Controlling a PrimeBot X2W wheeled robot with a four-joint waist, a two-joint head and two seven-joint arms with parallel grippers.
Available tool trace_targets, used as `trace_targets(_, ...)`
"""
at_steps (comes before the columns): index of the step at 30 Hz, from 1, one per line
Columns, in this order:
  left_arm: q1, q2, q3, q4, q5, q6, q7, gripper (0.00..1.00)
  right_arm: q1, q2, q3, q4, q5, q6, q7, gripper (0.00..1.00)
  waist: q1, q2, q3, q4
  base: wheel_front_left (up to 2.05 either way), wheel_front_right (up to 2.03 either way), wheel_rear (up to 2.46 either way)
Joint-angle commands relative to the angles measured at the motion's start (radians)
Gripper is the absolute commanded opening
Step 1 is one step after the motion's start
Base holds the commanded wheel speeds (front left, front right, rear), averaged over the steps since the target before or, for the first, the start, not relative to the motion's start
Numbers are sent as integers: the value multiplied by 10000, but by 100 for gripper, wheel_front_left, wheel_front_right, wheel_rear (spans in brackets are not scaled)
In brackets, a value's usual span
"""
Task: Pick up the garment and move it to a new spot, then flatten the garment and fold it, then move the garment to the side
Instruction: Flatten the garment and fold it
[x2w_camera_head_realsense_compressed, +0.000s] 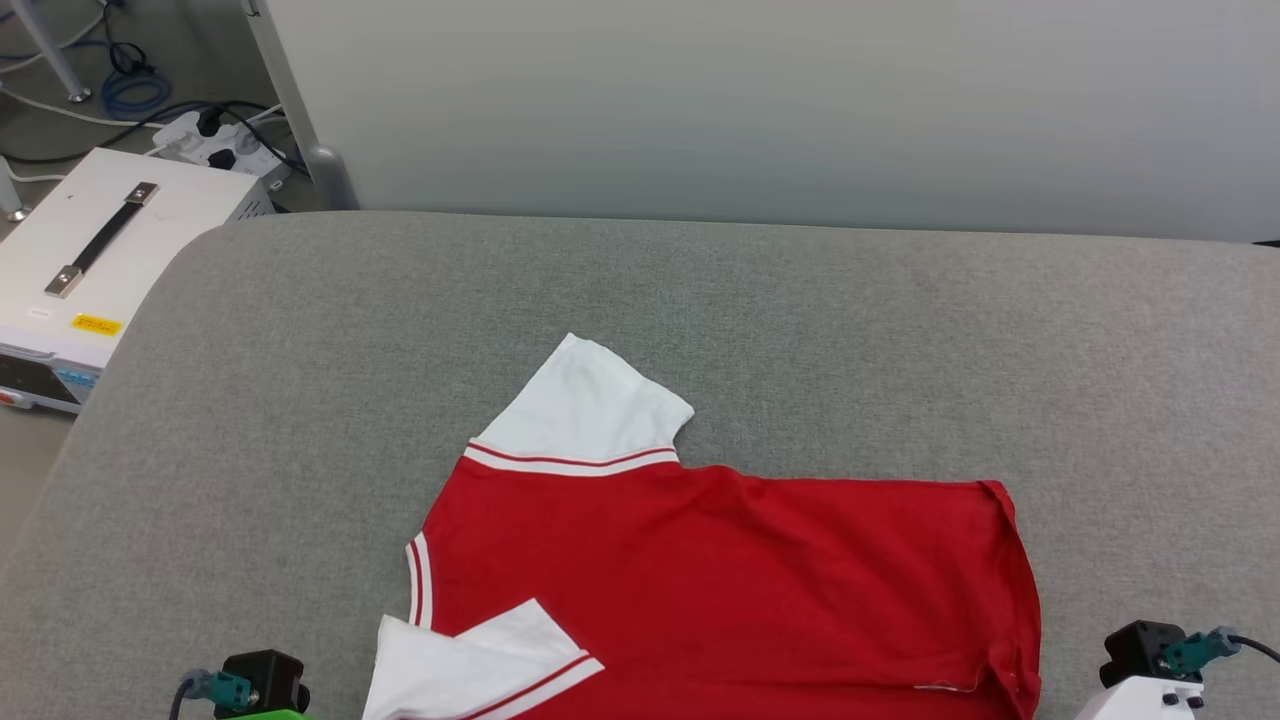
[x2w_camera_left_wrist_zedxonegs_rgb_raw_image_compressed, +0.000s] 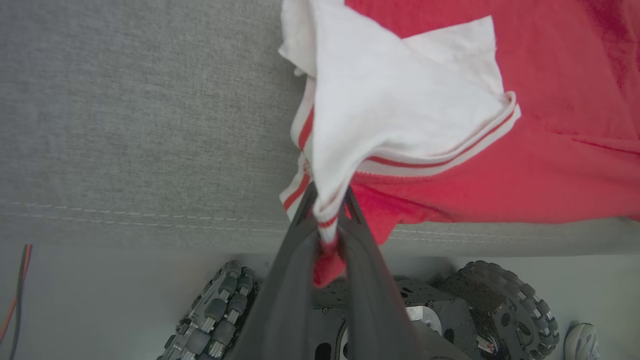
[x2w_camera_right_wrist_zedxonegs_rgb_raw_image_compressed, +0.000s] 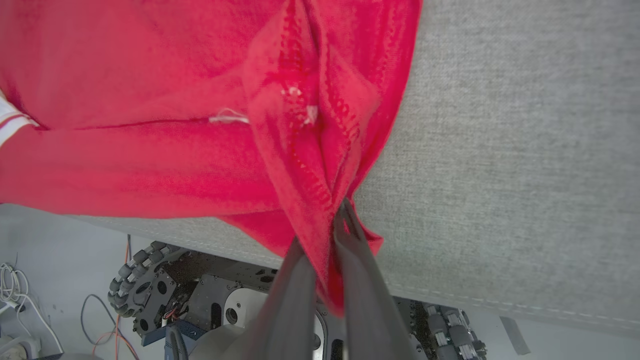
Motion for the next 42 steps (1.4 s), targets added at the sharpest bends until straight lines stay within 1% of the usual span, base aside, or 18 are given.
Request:
trace_targets(1, -206, -89, 7, 279, 57, -104, -173, 0, 95, 45, -40, 94, -48, -4, -244, 28, 0, 0, 79, -3, 0, 0, 0)
trace_targets(2, -319, -216, -24, 508, 24, -207, -200, 0, 111, 125, -64, 211, -20, -4, -364, 81, 0, 0, 104, -9, 0, 0, 0)
trace_targets(3, -406, -314, -41, 673, -30, -300, -203, 30, 106, 178, -80, 265, 5, -4, -501, 100, 0, 0, 115, -16, 0, 0, 0)
trace_targets(4, -532, -383, -50, 865, -13, -386, -254, 86, 96, 224, -98, 311, 6, -4, -703, 100, 0, 0, 125, -25, 0, 0, 0)
trace_targets(5, -631, -438, -38, 996, -8, -446, -311, 100, 87, 246, -94, 334, 17, -4, -879, 100, 0, 0, 128, -30, 0, 0, 0)
trace_targets(7, -834, -516, -13, 1200, 8, -624, -439, 100, 46, 274, -94, 250, 8, -4, -1566, 100, 0, 0, 118, -48, 0, 0, 0)
trace_targets(10, -1083, -463, 82, 1300, 201, -768, -753, 100, -23, 278, -63, 16, -206, -4, -2660, 100, 0, 0, 77, -82, 0, 0, 0)
trace_targets(13, -1431, -314, 214, 1234, 595, -915, -1267, 100, -177, 337, -91, -318, -695, -4, -4047, 100, 0, 0, 49, -157, 0, 0, 0)
trace_targets(15, -1690, -240, 291, 1205, 906, -964, -1644, 100, -304, 404, -147, -429, -1071, -4, -4670, 100, 0, 0, 94, -253, 0, 0, 0)
trace_targets(20, -2614, -292, 379, 1294, 1634, -1100, -2465, 100, -830, 542, -171, -871, -2027, -4, -5847, 100, 0, 0, 493, -489, 0, 0, 0)
trace_targets(23, -3408, -479, 441, 1476, 1928, -1221, -2862, 100, -1304, 612, -177, -1194, -2425, -4, -6480, 100, 0, 0, 958, -675, 0, 0, 0)
trace_targets(26, -4259, -675, 509, 1824, 2125, -1352, -3132, 100, -1723, 658, -93, -1487, -2728, -4, -6869, 100, 0, 0, 1498, -845, 0, 0, 0)
trace_targets(28, -4895, -797, 502, 2146, 2221, -1517, -3195, 100, -2006, 686, 23, -1668, -2889, -4, -7001, 100, 0, 0, 1872, -987, 0, 0, 0)
trace_targets(32, -6201, -934, 385, 2959, 2248, -2055, -2907, 100, -2560, 705, 239, -1920, -3145, -4, -7108, 100, 0, 0, 2580, -1318, 0, 0, 0)
trace_targets(34, -6881, -935, 323, 3449, 2188, -2409, -2601, 100, -2782, 715, 354, -2010, -3197, -4, -7121, 100, 0, 0, 2876, -1496, 0, 0, 0)
trace_targets(37, -7897, -897, 188, 4221, 1916, -3014, -1808, 100, -3061, 724, 450, -2041, -3248, -4, -7158, 100, 0, 0, 3261, -1755, 0, 0, 0)
trace_targets(39, -8475, -767, -19, 4606, 1782, -3298, -1144, 100, -3181, 736, 469, -1991, -3231, -4, -7167, 100, 0, 0, 3454, -1926, 0, 0, 0)
trace_targets(42, -9216, -574, -307, 5068, 1433, -3516, -61, 100, -3306, 759, 484, -1910, -3183, -4, -7223, 100, 0, 0, 3702, -2156, 0, 0, 0)
